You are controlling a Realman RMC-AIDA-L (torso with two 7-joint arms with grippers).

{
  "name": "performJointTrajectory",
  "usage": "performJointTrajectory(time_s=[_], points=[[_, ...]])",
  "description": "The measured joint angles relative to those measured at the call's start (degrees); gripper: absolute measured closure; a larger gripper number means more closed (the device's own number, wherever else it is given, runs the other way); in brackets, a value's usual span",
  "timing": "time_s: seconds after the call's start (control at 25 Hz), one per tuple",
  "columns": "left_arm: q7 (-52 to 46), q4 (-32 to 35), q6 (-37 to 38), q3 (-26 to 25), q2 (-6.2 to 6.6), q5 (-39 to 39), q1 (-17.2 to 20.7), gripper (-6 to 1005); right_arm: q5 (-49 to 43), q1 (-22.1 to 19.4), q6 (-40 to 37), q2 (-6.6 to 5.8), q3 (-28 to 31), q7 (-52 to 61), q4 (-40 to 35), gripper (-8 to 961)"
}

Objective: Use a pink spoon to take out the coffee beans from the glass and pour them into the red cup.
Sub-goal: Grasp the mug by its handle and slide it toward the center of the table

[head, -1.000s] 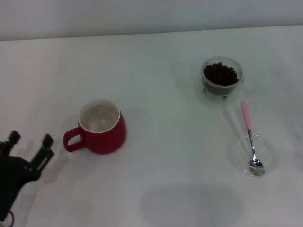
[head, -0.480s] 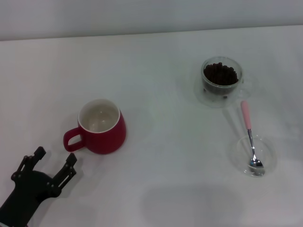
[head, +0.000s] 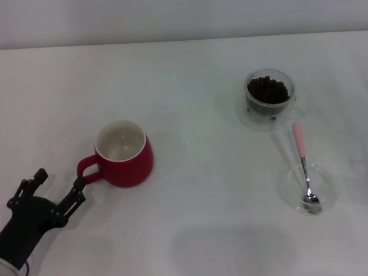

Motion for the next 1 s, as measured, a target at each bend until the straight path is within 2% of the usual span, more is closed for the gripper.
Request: performJointTrajectory(time_s=[0.16, 1.0], points=[[-0.3, 0.0, 1.3, 0.0, 0.13, 0.1, -1.6, 112, 0.0, -0.2, 1.8, -0.05, 0.0, 0.3, 0.2, 199], [-0.4, 1.0, 3.1, 0.2, 0.14, -1.7, -2.9, 111, -0.1, -0.2, 2.3, -0.08, -1.4, 0.3, 1.0, 200]])
